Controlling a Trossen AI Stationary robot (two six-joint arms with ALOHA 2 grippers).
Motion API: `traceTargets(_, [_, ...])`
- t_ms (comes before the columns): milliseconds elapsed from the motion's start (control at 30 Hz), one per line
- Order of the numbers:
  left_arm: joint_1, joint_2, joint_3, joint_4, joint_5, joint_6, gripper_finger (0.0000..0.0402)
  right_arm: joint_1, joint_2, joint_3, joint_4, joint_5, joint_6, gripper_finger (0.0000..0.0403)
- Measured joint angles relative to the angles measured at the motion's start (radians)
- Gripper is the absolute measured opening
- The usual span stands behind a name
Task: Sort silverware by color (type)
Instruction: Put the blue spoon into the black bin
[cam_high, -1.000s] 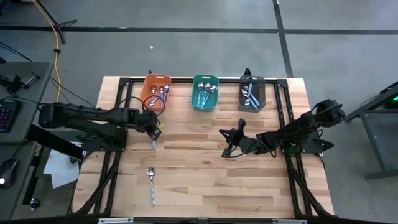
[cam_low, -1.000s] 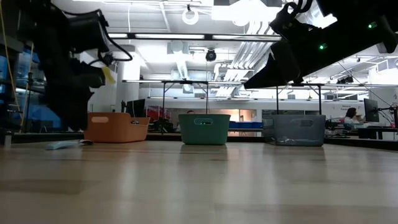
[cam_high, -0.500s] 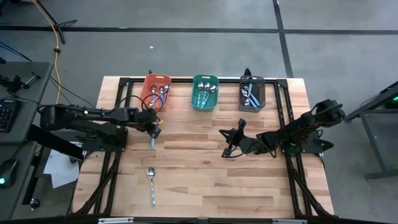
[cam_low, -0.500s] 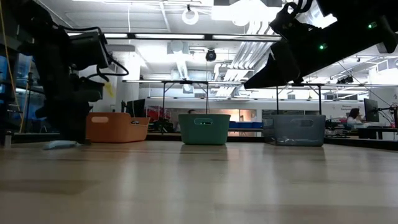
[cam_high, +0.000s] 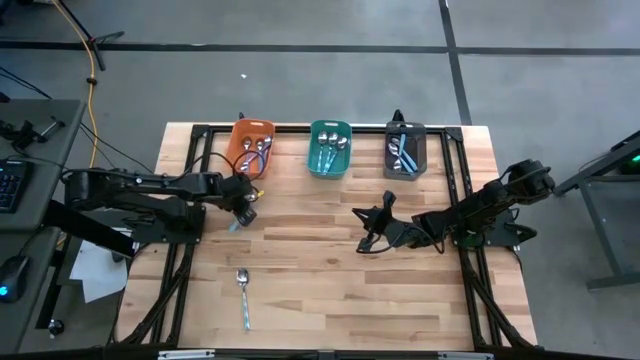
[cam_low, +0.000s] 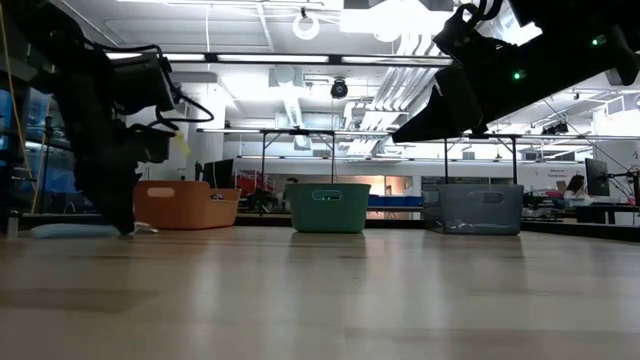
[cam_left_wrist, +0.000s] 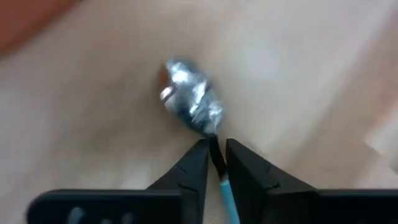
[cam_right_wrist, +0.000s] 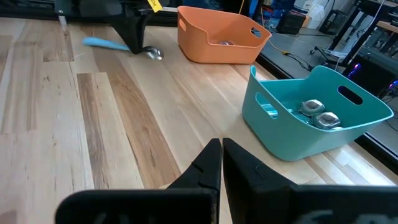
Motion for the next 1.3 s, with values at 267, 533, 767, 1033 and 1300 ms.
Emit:
traceTargets(267, [-0.045,0.002,-0.002,0.044,0.134,0.054,0.0006,0.000,0.000,0.000,0.007,-0.011,0.005,0.0000])
traceTargets(533, [-0.188,0.003,-0.014,0.323,0.087,0.047,0.0001,0.003,0.001,0.000,0.006,-0.038,0.027,0.0000])
traceTargets(767, [-0.311,0.005,-0.131,0.779,0.067,0.004,0.0000,0.004,0.023,-0.021,0.042,-0.037,0.027,0.0000])
traceTargets(1033, [-0.393,0.005,-0.182,1.096,-0.090,0.102,0.0000,-0.006,0.162,-0.022,0.206,-0.060,0.004,0.0000])
traceTargets(1300, [-0.396,0.018,-0.180,1.325,-0.136,0.200,0.0000,-0.069,0.304,-0.020,0.603,-0.364,-0.060,0.0004])
